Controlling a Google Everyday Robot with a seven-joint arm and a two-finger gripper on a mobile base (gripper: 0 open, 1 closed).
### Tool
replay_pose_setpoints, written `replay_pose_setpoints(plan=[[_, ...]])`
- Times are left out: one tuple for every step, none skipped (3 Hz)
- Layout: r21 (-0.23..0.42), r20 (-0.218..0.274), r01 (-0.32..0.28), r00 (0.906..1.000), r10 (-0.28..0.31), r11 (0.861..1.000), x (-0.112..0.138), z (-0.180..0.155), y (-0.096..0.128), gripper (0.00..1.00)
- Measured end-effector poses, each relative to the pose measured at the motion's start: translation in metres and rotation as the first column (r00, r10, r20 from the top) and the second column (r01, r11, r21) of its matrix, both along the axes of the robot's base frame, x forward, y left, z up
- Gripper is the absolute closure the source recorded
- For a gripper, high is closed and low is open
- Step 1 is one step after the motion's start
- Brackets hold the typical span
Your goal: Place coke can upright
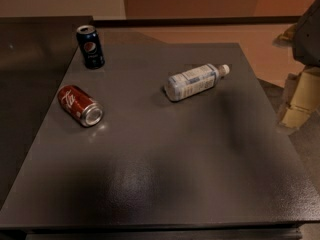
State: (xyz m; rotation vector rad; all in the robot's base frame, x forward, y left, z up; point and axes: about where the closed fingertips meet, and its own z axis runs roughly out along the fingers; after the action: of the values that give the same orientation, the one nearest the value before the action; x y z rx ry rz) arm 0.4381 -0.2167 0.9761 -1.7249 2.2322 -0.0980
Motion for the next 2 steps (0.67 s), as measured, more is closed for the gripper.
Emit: replay_pose_setpoints(plan=[[0.000,0.000,0.000,1.0000,0.000,1.000,0.000,0.000,0.000,0.00],[0.018,-0.005,-0.021,0.9998,0.021,1.000,0.005,-0.001,0.024,0.00]])
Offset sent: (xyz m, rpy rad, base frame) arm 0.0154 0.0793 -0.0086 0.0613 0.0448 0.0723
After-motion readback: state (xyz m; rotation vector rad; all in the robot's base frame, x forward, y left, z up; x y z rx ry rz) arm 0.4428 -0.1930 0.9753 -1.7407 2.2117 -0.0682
